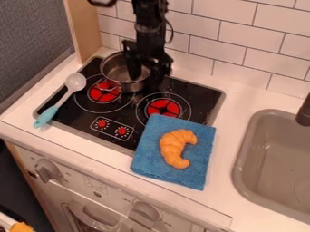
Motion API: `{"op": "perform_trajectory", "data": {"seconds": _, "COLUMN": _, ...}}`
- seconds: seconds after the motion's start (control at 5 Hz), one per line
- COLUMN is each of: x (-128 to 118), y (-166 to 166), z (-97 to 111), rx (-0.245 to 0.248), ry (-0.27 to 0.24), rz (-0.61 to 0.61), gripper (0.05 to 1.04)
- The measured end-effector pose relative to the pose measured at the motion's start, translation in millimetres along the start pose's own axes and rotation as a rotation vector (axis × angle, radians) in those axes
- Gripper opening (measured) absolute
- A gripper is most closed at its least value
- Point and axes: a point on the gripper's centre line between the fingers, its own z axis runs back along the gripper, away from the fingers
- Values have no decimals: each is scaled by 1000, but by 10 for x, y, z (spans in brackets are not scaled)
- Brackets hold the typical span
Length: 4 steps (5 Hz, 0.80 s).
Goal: Moved the silver pot between the ladle spoon and blue cloth
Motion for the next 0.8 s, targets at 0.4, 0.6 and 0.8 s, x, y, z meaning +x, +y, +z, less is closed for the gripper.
{"op": "perform_trajectory", "data": {"seconds": 0.4, "x": -28, "y": -74, "z": -8, "rx": -32, "ry": -6, "rz": -2, "gripper": 151}}
{"op": "perform_trajectory", "data": {"seconds": 0.6, "x": -78, "y": -80, "z": 130, "rx": -55, "ry": -35, "rz": -9, "gripper": 89}}
{"op": "perform_trajectory", "data": {"seconds": 0.8, "x": -257, "y": -75, "z": 523, "rx": -78, "ry": -107, "rz": -14, "gripper": 79}}
